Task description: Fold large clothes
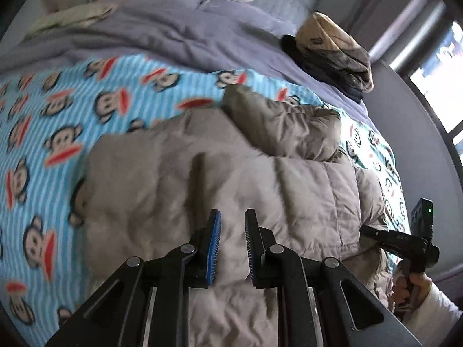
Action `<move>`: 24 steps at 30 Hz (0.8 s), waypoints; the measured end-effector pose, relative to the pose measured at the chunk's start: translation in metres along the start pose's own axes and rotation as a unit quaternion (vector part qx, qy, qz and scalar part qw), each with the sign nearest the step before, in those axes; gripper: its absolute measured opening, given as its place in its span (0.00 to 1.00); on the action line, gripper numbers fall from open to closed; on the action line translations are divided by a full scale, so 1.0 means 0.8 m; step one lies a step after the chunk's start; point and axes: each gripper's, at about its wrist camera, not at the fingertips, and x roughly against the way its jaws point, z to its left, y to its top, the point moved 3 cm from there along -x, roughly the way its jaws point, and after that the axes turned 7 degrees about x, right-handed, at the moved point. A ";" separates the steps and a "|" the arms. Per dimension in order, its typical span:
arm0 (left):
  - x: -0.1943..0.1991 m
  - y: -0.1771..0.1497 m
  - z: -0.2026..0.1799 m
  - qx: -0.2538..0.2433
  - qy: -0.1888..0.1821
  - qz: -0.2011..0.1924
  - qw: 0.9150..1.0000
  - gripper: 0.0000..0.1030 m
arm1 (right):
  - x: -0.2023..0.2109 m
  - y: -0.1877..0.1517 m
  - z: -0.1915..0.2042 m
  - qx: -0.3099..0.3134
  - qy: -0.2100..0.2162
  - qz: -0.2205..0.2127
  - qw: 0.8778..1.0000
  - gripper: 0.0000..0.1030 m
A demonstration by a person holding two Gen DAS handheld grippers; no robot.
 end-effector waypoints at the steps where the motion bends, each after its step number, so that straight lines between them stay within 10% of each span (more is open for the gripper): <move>1: -0.010 0.004 -0.006 -0.007 0.007 0.004 1.000 0.18 | -0.002 0.001 0.000 0.000 0.001 0.000 1.000 0.11; 5: -0.078 -0.003 -0.008 -0.033 0.104 0.032 0.994 0.18 | 0.006 -0.002 0.001 -0.003 -0.008 0.012 1.000 0.13; 9: -0.094 -0.018 0.012 -0.027 0.088 0.033 0.995 0.18 | 0.047 -0.009 0.026 0.056 -0.017 0.033 0.998 0.35; 14: -0.099 -0.016 0.015 -0.026 0.091 0.042 0.995 0.18 | 0.132 0.012 0.012 0.062 -0.009 -0.094 0.994 0.58; 18: -0.100 -0.016 0.014 -0.027 0.096 0.040 0.994 0.18 | 0.087 0.055 -0.090 -0.129 0.027 -0.086 0.988 0.58; 21: -0.101 -0.018 0.013 -0.027 0.094 0.041 0.994 0.18 | 0.029 0.066 -0.138 -0.260 0.143 -0.058 0.953 0.56; 24: -0.102 -0.018 0.016 -0.026 0.097 0.042 0.994 0.18 | 0.006 0.084 -0.137 -0.294 0.219 -0.059 0.928 0.22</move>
